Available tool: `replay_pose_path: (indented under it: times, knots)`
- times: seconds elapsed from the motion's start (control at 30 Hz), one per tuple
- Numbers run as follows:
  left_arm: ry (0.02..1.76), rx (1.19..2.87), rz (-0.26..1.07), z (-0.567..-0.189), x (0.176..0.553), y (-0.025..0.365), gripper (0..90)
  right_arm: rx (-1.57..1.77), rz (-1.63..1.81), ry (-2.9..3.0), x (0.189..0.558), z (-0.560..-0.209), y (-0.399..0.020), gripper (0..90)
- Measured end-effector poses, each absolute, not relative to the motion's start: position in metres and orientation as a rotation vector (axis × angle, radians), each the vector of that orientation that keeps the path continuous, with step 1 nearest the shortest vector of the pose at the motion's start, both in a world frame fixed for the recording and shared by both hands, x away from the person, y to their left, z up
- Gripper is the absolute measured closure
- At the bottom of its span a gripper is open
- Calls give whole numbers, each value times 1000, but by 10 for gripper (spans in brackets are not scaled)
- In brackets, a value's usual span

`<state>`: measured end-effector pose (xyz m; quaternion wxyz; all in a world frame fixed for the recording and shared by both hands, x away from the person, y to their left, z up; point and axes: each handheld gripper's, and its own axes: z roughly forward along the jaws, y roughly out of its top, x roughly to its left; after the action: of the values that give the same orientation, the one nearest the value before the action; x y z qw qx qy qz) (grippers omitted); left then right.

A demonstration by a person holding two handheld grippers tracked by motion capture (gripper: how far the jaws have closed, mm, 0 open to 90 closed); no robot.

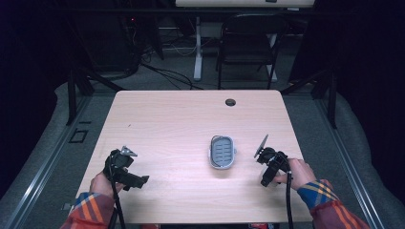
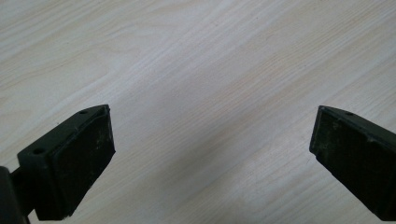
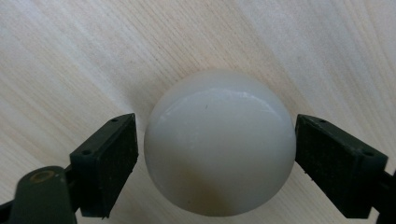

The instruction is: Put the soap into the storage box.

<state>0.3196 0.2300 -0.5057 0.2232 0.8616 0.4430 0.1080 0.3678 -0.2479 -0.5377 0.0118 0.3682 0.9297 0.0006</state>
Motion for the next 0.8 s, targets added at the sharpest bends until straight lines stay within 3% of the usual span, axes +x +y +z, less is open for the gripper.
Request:
replay_pose_path:
  times: [0.8]
  knots:
    - [1225, 2383, 290, -506, 320, 229, 0, 1139, -93, 2911, 371, -545, -244, 241]
